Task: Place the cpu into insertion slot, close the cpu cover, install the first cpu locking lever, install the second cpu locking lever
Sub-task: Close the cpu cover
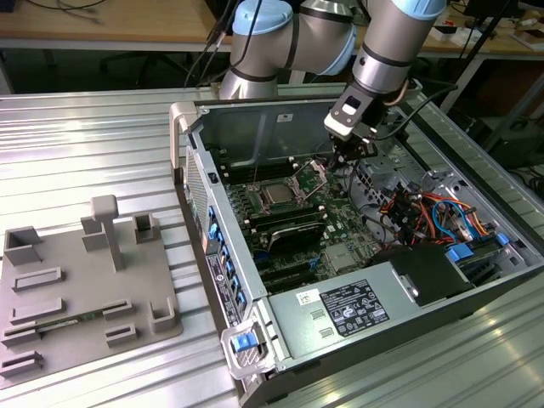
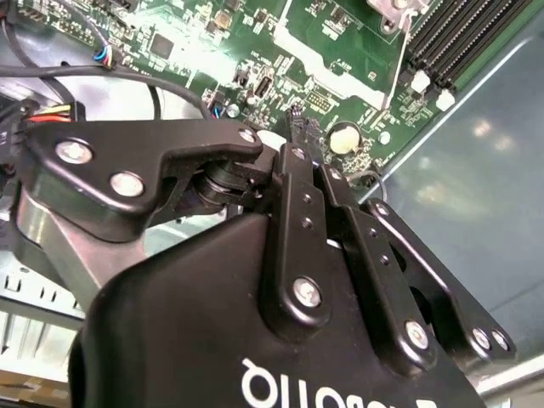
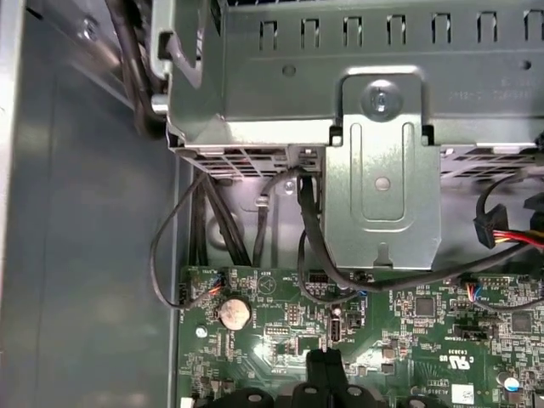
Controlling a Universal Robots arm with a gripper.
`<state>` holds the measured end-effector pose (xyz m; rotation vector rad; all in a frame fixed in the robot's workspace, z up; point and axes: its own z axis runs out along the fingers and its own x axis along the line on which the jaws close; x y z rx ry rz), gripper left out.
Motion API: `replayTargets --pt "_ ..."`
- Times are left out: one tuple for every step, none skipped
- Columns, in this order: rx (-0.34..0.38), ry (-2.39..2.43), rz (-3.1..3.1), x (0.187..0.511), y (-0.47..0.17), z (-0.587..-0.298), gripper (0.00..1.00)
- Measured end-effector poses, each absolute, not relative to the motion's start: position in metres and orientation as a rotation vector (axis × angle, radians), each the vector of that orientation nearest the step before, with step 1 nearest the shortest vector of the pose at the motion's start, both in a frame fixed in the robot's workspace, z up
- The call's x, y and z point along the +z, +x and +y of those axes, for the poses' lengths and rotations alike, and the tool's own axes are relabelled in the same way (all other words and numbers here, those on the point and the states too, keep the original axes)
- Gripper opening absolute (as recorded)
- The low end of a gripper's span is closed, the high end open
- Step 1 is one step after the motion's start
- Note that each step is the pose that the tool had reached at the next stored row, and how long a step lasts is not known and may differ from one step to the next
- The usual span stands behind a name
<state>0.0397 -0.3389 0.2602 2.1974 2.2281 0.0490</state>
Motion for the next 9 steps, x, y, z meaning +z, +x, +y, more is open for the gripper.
replayTargets --pt "0.049 2.197 2.228 0.258 0.040 -0.339 0.11" --pt "0.049 2.198 2.228 0.257 0.039 -0.338 0.11" --pt "0.049 2.198 2.228 0.255 0.039 -0.338 0.11" --pt "0.049 2.197 2.228 0.253 0.038 -0.338 0.11" --pt "0.050 2.197 2.229 0.252 0.036 -0.338 0.11" --pt "0.050 2.197 2.229 0.251 0.034 -0.338 0.11" --pt "0.050 2.197 2.229 0.251 0.033 -0.337 0.11" --pt "0.051 2.198 2.230 0.250 0.031 -0.337 0.11" --pt "0.051 2.198 2.230 0.250 0.028 -0.337 0.11"
